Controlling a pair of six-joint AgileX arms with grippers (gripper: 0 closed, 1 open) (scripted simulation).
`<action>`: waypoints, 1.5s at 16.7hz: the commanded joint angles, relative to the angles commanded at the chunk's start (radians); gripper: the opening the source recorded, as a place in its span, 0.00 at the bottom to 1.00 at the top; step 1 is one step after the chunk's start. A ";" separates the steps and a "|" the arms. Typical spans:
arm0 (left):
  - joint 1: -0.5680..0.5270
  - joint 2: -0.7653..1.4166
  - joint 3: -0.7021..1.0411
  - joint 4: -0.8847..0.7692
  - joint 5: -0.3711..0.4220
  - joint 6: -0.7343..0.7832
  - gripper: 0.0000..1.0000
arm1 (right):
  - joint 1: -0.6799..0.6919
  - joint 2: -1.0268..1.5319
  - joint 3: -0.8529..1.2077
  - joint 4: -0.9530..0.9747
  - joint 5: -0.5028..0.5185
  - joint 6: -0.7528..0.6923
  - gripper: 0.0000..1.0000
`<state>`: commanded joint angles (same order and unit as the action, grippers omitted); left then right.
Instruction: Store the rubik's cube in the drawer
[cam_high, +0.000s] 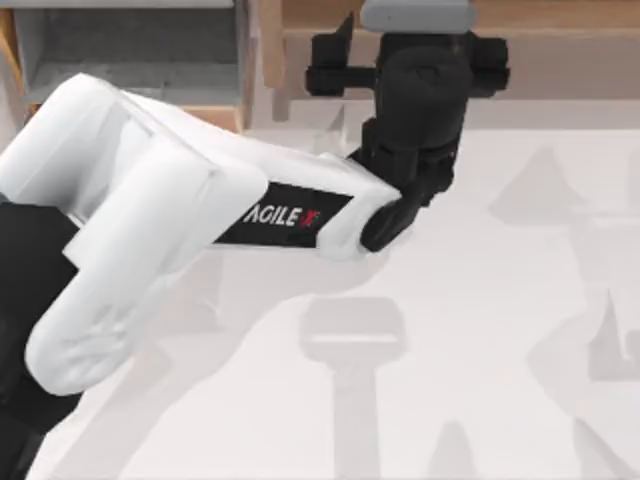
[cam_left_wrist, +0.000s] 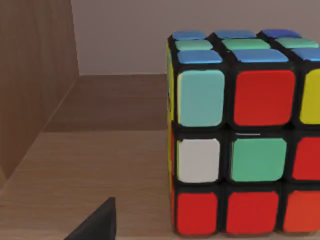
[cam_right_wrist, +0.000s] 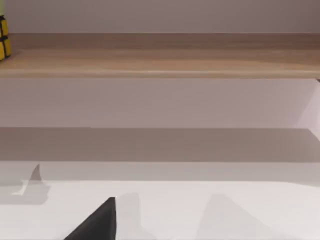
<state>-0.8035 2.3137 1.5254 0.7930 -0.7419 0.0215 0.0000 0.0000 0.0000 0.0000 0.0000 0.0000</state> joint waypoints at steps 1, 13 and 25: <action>-0.005 0.017 0.014 0.007 -0.015 -0.004 1.00 | 0.000 0.000 0.000 0.000 0.000 0.000 1.00; 0.036 0.113 0.186 -0.068 0.022 -0.008 1.00 | 0.000 0.000 0.000 0.000 0.000 0.000 1.00; 0.070 0.183 0.320 -0.133 0.057 -0.009 0.77 | 0.000 0.000 0.000 0.000 0.000 0.000 1.00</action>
<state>-0.7333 2.4971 1.8451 0.6601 -0.6847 0.0122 0.0000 0.0000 0.0000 0.0000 0.0000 0.0000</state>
